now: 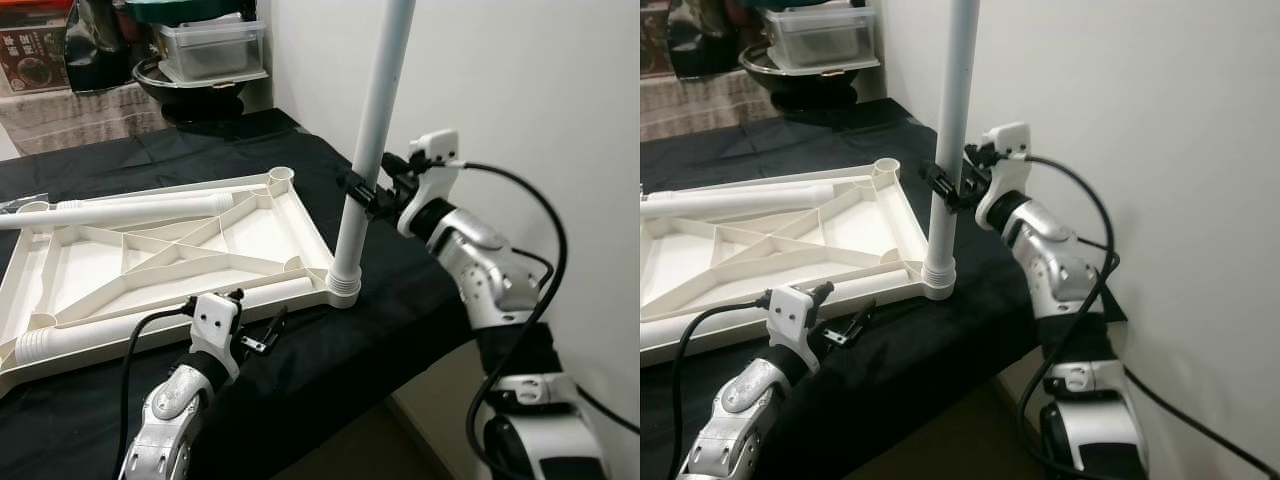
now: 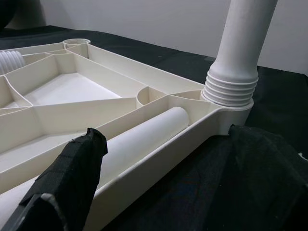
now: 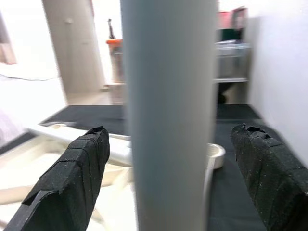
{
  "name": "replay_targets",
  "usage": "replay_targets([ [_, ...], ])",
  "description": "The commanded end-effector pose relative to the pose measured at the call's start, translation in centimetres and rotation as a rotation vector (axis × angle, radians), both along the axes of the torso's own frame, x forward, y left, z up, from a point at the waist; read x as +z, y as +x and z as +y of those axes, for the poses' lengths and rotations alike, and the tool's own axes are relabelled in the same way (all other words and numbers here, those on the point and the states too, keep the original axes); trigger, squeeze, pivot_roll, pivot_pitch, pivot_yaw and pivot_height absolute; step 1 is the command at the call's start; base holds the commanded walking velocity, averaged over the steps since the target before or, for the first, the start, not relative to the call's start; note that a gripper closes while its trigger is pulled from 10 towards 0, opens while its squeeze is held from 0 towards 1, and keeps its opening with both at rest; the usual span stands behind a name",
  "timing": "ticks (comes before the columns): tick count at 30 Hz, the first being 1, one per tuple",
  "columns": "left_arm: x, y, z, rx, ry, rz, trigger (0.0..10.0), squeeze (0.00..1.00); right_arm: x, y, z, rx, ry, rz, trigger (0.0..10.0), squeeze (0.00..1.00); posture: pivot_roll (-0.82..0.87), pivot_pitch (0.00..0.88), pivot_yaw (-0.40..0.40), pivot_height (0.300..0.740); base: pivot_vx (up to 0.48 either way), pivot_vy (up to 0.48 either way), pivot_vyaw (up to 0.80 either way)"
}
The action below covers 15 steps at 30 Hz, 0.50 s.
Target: Building children table
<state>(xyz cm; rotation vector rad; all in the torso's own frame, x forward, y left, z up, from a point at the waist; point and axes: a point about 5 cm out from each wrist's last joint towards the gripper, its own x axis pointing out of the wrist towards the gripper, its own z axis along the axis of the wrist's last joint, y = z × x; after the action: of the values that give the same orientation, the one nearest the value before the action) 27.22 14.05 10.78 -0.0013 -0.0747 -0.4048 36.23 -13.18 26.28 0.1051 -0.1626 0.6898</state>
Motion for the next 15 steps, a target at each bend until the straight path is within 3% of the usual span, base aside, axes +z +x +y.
replay_targets([
  [1, -0.4, 0.0, 0.0, -0.009, -0.003, 0.015, 10.0, 0.0, -0.3, 0.2, -0.3, 0.093, 0.004, 0.05, 10.0, 0.0, -0.05, 0.0, -0.058, 0.74, 0.0, 0.0, 0.0],
  [8, -0.3, 0.1, 0.2, -0.009, 0.004, 0.01, 10.0, 0.0, -0.6, 1.2, -0.9, 0.229, -0.045, 0.088, 10.0, 0.0, -0.03, 0.0, -0.066, 0.74, 0.0, 0.0, 0.0],
  [15, -0.4, 0.0, 0.2, -0.003, 0.004, 0.011, 10.0, 0.0, -2.1, 2.7, -0.8, 0.233, -0.139, 0.142, 10.0, 0.0, 0.0, 0.0, -0.091, 0.74, 0.0, 0.0, 0.0],
])
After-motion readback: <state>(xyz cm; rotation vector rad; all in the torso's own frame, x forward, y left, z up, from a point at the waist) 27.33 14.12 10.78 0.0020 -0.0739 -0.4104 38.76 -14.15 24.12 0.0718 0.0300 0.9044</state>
